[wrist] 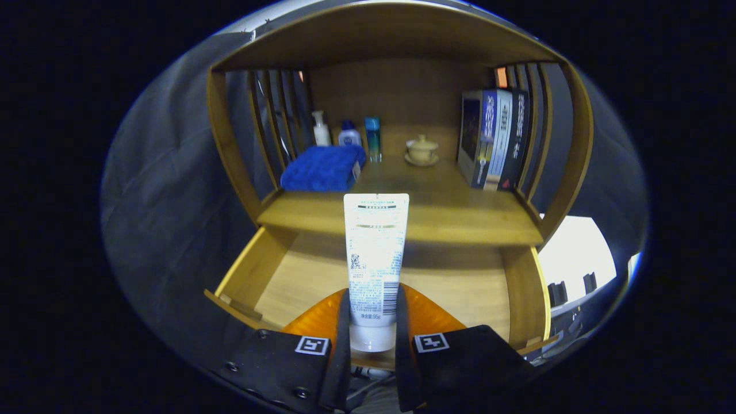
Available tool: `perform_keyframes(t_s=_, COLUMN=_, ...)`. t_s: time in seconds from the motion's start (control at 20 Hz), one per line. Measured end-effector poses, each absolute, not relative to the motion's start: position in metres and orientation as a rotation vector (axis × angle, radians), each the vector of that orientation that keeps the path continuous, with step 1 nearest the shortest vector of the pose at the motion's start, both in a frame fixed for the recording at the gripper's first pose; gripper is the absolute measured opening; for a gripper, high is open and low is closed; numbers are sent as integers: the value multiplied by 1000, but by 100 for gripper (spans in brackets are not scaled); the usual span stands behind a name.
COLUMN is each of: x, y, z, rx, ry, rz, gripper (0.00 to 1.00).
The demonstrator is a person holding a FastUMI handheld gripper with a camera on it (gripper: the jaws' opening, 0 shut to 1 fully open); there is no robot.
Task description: Pull open the drawer, take out the items inside it, and place them on the countertop above the cabinet.
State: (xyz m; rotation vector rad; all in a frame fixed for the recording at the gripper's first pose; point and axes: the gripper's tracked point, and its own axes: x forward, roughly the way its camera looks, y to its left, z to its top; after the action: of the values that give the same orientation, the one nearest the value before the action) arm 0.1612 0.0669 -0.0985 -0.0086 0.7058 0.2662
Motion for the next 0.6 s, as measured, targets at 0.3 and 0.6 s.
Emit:
perform_keyframes(t_s=0.3, x=241, y=81, z=-95, rx=74, ry=602, rz=224, gripper=40)
perform_keyframes(t_s=0.6, x=309, y=70, z=-133, rx=99, ry=654, rz=121, gripper=40)
